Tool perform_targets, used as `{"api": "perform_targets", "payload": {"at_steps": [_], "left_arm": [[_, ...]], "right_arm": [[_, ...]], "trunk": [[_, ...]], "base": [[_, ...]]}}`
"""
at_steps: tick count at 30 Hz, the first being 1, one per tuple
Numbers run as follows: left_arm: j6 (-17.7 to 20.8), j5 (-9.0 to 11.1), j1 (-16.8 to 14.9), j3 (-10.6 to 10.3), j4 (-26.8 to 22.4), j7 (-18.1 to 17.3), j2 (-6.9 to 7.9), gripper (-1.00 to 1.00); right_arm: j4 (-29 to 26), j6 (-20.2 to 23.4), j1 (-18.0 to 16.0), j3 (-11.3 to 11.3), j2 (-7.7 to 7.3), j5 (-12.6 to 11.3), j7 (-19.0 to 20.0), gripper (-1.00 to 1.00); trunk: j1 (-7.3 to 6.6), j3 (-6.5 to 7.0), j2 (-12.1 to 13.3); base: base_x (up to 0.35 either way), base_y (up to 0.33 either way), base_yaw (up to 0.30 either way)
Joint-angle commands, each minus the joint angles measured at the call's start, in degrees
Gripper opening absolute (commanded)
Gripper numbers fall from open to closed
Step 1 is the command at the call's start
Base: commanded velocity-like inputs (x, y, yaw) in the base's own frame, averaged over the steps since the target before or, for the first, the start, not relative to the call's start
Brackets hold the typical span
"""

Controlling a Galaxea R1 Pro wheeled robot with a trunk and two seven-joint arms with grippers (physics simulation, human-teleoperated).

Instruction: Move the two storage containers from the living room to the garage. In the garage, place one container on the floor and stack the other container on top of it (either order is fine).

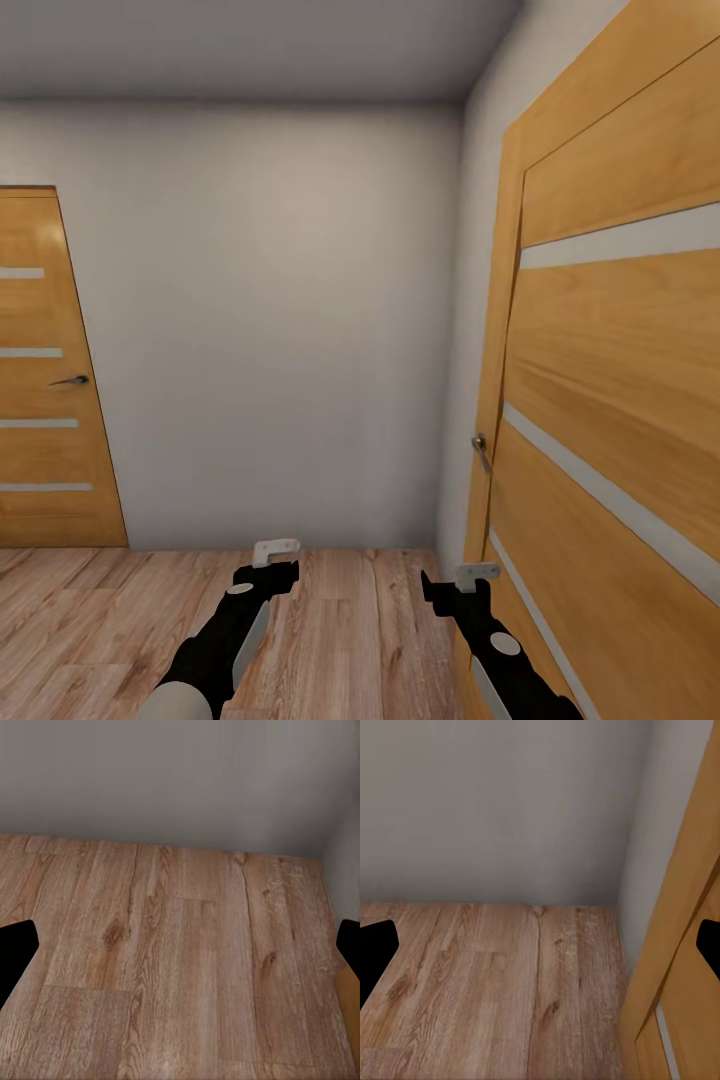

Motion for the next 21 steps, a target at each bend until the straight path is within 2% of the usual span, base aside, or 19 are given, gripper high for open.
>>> {"api": "perform_targets", "payload": {"at_steps": [1, 7, 17, 21], "left_arm": [[0.3, -0.17, 0.0, 0.19, -0.09, 0.01, -0.06, 1.0], [0.3, -0.18, 0.0, 0.19, -0.09, 0.01, -0.06, 1.0], [0.3, -0.23, 0.0, 0.19, -0.09, 0.01, -0.06, 1.0], [0.3, -0.23, 0.0, 0.19, -0.09, 0.01, -0.06, 1.0]], "right_arm": [[0.0, -0.08, -0.02, 0.22, -0.04, -0.59, -0.3, 1.0], [0.0, -0.04, -0.02, 0.22, -0.04, -0.59, -0.3, 1.0], [0.0, -0.06, -0.02, 0.22, -0.04, -0.59, -0.3, 1.0], [0.0, -0.08, -0.02, 0.22, -0.04, -0.59, -0.3, 1.0]], "trunk": [[0.02, -0.03, -0.05], [0.02, -0.03, -0.05], [0.02, -0.03, -0.05], [0.02, -0.03, -0.05]], "base": [[0.0, 0.0, 0.0], [0.032, 0.0, 0.0], [0.286, 0.0, 0.0], [0.085, 0.0, 0.0]]}}
